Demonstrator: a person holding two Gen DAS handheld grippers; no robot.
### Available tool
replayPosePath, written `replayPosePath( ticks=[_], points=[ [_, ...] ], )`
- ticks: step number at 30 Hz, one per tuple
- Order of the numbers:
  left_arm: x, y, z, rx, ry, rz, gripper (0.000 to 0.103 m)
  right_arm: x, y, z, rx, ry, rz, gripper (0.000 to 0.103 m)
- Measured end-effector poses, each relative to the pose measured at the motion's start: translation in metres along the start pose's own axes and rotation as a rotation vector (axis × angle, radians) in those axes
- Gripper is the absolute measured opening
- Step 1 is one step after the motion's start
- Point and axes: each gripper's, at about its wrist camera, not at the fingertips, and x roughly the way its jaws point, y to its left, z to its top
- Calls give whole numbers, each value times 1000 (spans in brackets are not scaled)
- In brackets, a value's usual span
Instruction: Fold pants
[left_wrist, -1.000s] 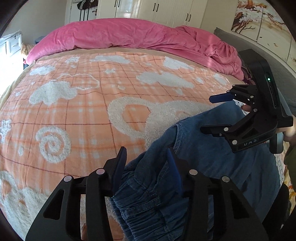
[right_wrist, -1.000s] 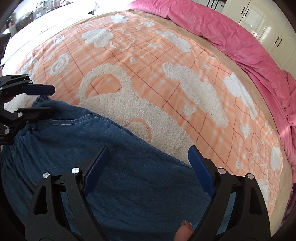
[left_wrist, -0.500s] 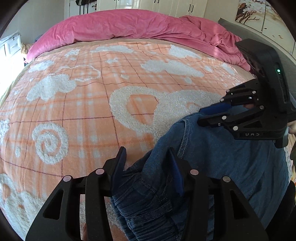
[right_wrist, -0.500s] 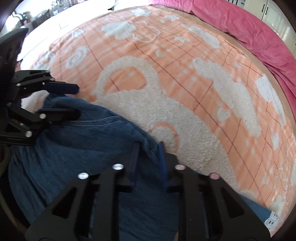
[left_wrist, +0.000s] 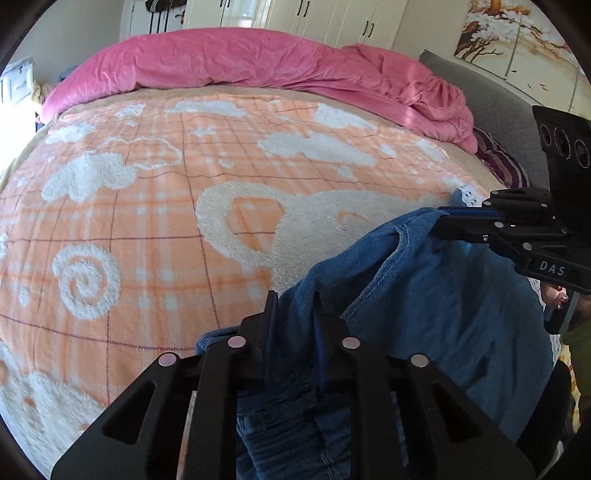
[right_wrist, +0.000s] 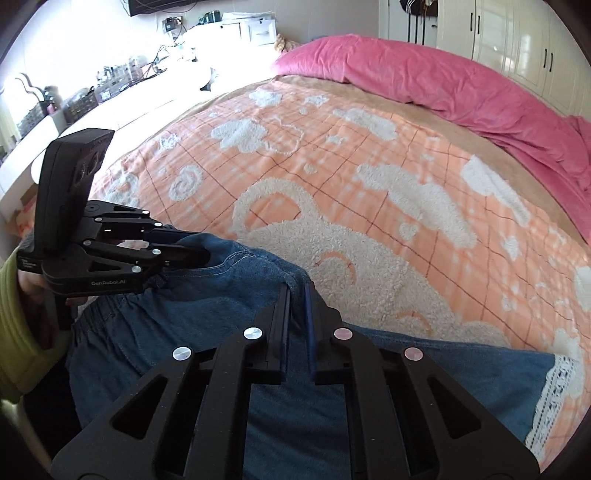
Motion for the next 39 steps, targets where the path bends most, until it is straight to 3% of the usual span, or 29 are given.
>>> replayPosePath(
  ticks=[6, 14, 22, 29, 39],
  points=[
    [-23, -6, -2, 1, -71, -35, 11, -24, 8, -11, 51, -65, -24, 3],
    [-71, -30, -12, 38, -204, -8, 11, -66, 28, -34, 97, -167, -21, 3],
    [-108, -37, -57, 8, -278, 6, 11, -98, 80, -76, 15, -215, -11, 3],
    [-133, -43, -100, -19, -270, -25, 11, -106, 118, -121, -4, -205, 9, 3],
    [-151, -71, -139, 53, -222, 6, 11, -113, 137, -163, 21, -182, 26, 3]
  ],
)
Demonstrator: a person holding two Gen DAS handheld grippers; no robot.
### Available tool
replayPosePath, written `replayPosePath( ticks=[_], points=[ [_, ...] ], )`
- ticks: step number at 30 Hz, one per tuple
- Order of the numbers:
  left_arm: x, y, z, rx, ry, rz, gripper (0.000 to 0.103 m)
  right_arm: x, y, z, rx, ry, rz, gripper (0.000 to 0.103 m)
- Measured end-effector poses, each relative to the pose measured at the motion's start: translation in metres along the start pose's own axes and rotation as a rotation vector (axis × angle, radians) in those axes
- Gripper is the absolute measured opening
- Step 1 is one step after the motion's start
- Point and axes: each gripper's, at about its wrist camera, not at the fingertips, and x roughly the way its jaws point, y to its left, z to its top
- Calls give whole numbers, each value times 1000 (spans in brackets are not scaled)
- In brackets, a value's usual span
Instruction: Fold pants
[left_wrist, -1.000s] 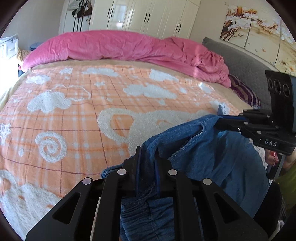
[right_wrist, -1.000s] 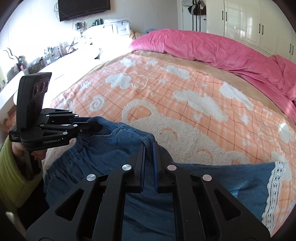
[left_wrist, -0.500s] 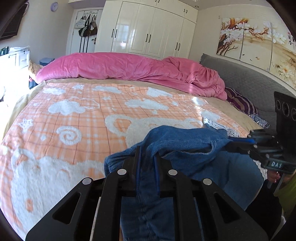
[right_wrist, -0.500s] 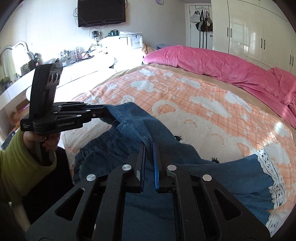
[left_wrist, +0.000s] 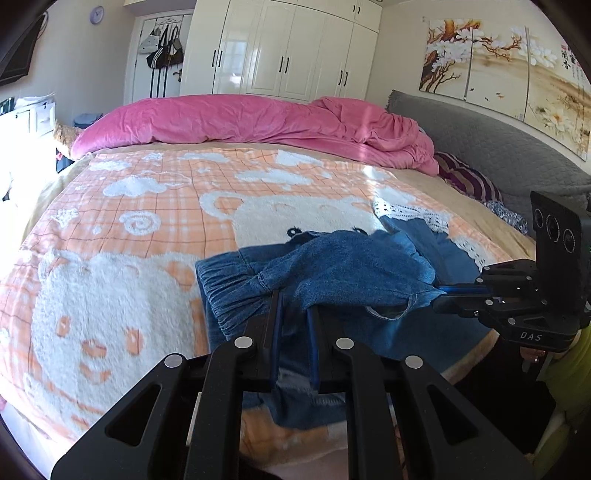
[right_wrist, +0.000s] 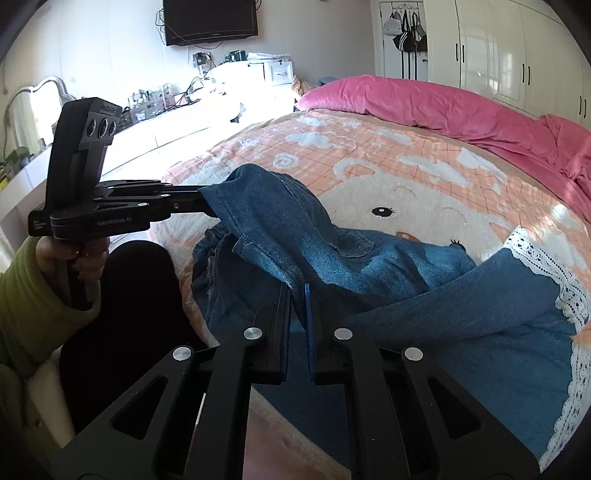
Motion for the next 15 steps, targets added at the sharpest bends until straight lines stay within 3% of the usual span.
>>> replayPosePath(
  ticks=[15],
  points=[
    [-5, -1, -38, -25, 144, 19, 11, 7, 34, -39, -92, 81, 8, 3]
  ],
)
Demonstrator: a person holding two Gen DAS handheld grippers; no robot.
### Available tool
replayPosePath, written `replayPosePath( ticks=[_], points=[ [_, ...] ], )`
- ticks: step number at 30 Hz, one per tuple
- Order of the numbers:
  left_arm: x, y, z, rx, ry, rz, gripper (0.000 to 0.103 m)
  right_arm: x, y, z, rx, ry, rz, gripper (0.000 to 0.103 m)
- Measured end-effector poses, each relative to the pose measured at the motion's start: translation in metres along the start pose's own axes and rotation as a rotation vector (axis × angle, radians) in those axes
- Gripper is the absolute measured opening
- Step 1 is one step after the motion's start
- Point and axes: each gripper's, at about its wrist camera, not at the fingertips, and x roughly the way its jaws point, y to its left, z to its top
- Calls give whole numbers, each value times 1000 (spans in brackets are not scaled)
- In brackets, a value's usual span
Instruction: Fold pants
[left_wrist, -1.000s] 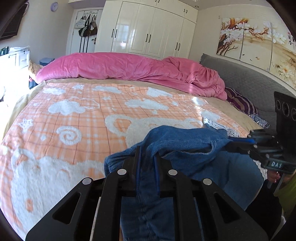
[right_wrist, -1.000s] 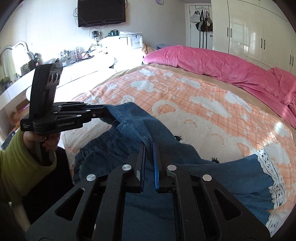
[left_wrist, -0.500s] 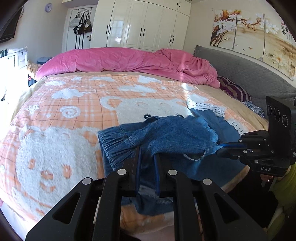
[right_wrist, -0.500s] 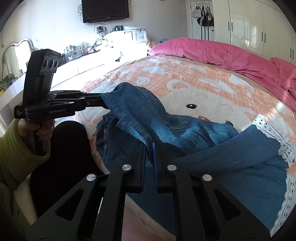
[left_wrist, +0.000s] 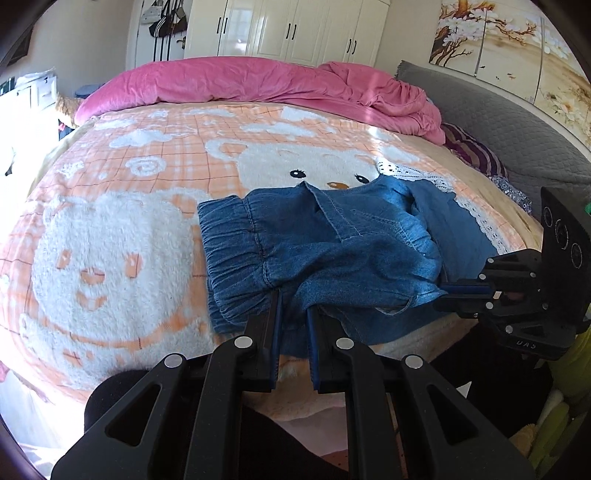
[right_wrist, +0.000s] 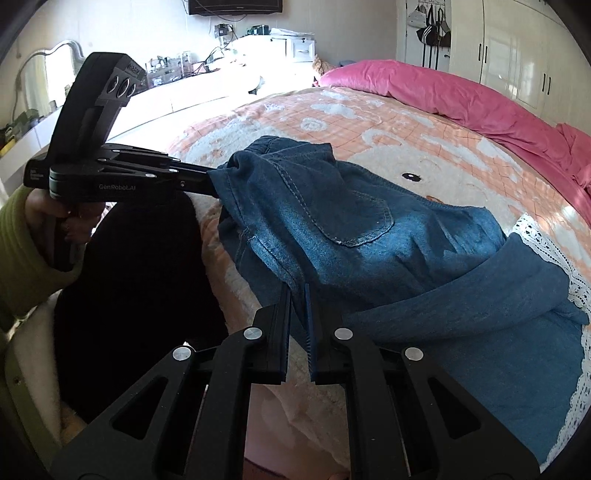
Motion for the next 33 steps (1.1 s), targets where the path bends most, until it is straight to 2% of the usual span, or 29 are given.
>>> replayPosePath(
  ticks=[6, 11, 16, 20, 23, 26, 27, 29, 32, 33],
  points=[
    [-7, -1, -11, 12, 24, 38, 14, 9, 3, -9, 21, 15, 16, 4],
    [-20, 12, -17, -35, 25, 81, 14, 12, 1, -12, 36, 16, 19, 4],
    [-33, -1, 4, -12, -37, 78, 14, 16, -1, -15, 57, 24, 36, 5],
    [-22, -32, 33, 55, -60, 44, 14, 16, -1, -17, 69, 27, 38, 6],
    [4, -43, 45, 80, -32, 42, 14, 12, -4, -15, 101, 23, 51, 6],
    [34, -38, 34, 113, 40, 169, 14, -2, -9, -12, 135, -5, 61, 7],
    [42, -31, 27, 89, 80, 174, 14, -8, -11, -11, 141, -19, 57, 8],
    [44, -21, 19, 41, 101, 133, 14, -18, -14, -9, 150, -46, 44, 8],
    [39, -24, 17, 69, 83, 140, 14, -28, -22, 2, 177, -91, 17, 9],
    [39, -26, 16, 80, 84, 140, 15, -28, -24, 6, 175, -98, 10, 13]
  ],
)
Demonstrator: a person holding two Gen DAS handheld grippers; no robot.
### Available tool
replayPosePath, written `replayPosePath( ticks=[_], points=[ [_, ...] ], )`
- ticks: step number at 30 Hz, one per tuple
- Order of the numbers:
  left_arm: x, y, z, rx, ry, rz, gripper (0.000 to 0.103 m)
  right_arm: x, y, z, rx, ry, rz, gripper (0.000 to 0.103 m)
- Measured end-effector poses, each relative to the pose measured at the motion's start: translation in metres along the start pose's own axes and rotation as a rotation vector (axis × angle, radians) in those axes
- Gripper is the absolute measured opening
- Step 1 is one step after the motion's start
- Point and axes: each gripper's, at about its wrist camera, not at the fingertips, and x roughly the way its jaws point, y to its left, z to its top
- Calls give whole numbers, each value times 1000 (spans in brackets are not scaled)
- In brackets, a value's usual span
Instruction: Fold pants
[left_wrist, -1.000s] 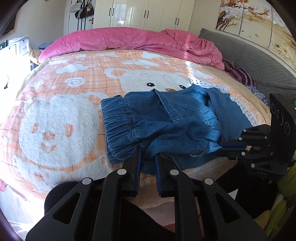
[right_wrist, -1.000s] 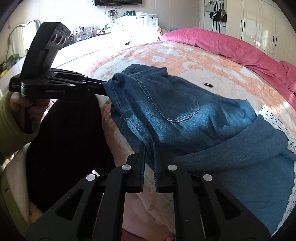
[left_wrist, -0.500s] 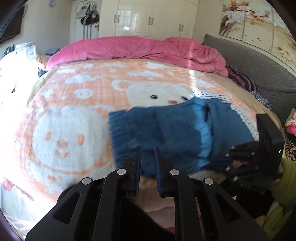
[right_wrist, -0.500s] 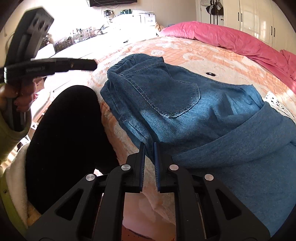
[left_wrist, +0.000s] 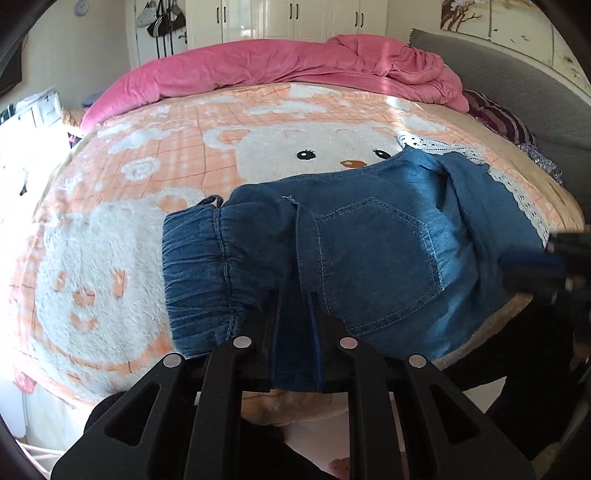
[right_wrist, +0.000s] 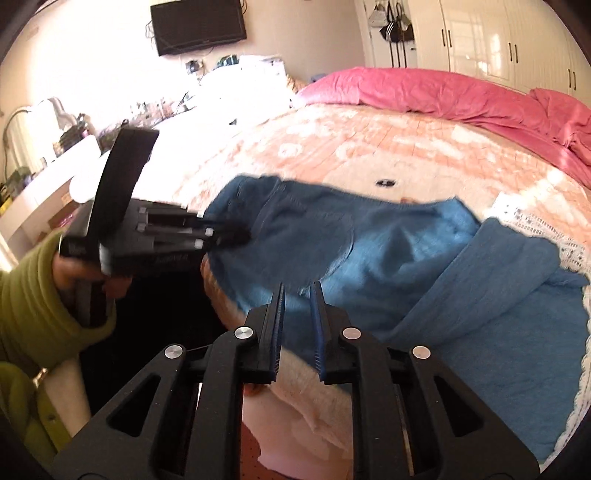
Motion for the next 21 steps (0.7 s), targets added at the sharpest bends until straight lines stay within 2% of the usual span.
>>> replayPosePath(
  ticks=[3, 6, 9, 13, 15, 17, 19, 21],
  points=[
    [7, -3, -1, 13, 21, 10, 15, 9, 1, 15, -31, 4, -65, 23],
    [7, -3, -2, 15, 22, 16, 15, 31, -3, 24, -29, 66, -98, 34],
    [9, -7, -2, 35, 26, 35, 15, 75, -16, 9, 26, 265, -151, 38],
    [12, -5, -1, 25, 35, 28, 15, 80, -16, 2, 10, 248, -140, 44],
    [8, -2, 0, 10, 22, 3, 15, 71, -19, 5, 49, 233, -101, 45],
    [-3, 1, 2, -9, -22, -25, 15, 55, -27, 7, 104, 186, -50, 45],
    [-23, 2, 5, -28, -82, -66, 15, 36, -35, 11, 122, 133, -70, 47],
    [-41, -3, 11, -24, -129, -71, 19, 19, -45, 12, 148, 87, -94, 53]
  ],
)
